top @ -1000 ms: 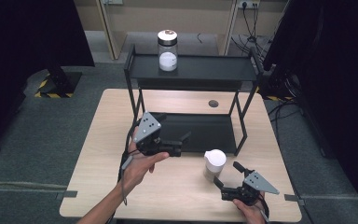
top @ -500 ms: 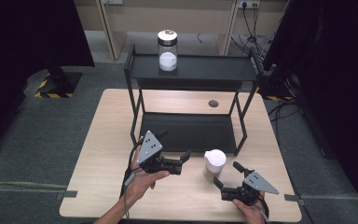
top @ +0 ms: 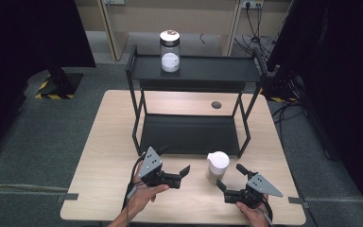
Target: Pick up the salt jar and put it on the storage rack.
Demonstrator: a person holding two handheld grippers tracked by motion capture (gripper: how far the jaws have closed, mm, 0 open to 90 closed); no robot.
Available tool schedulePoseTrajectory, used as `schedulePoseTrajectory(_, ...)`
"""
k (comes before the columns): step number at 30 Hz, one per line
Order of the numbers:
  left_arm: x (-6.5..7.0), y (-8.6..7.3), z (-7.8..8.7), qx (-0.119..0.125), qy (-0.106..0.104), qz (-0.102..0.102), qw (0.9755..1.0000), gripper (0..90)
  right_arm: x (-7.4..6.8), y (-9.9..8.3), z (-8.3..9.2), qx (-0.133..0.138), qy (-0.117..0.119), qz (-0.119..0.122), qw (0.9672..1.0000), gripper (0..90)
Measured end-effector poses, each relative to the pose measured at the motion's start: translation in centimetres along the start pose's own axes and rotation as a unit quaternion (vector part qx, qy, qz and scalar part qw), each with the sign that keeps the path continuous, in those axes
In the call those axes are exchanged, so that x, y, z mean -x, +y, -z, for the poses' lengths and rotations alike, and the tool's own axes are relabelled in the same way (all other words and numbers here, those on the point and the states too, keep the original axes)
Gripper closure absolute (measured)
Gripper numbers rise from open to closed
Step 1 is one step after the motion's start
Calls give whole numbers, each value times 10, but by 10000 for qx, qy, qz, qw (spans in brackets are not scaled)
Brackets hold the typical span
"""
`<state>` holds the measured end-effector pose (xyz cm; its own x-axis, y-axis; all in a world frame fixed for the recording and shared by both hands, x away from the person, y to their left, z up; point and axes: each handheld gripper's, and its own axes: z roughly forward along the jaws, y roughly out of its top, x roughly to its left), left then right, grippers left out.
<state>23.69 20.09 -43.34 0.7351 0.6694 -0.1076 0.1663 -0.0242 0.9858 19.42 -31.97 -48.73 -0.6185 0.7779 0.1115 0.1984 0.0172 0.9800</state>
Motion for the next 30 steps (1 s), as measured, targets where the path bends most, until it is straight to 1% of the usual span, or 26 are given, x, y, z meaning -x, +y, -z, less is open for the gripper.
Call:
schedulePoseTrajectory(4, 0, -7, 1, 21, -19, -76, 10000, 0, 0, 0, 0, 6, 11, 18, 10000, 4)
schedulePoseTrajectory(9, 1, -15, 1, 13, -50, -83, 10000, 0, 0, 0, 1, 11, 8, 11, 10000, 4)
schedulePoseTrajectory(14, 2, -26, 2, 11, -79, -102, 9999, 0, 0, 0, 1, 41, 12, 16, 10000, 4)
schedulePoseTrajectory(19, 2, -37, 4, 21, -97, -81, 9999, 0, 0, 0, 1, 36, 17, 14, 10000, 4)
schedulePoseTrajectory(23, 1, -46, 8, 31, -107, -107, 9999, 0, 1, 0, 1, 31, 27, 11, 10000, 4)
schedulePoseTrajectory(27, 1, -55, 12, 13, -43, -38, 10000, 0, 2, 0, 0, 27, 58, 4, 10000, 4)
schedulePoseTrajectory(30, 0, -60, 14, 36, -45, 12, 10000, 1, 2, 0, 0, 39, 87, -2, 10000, 4)
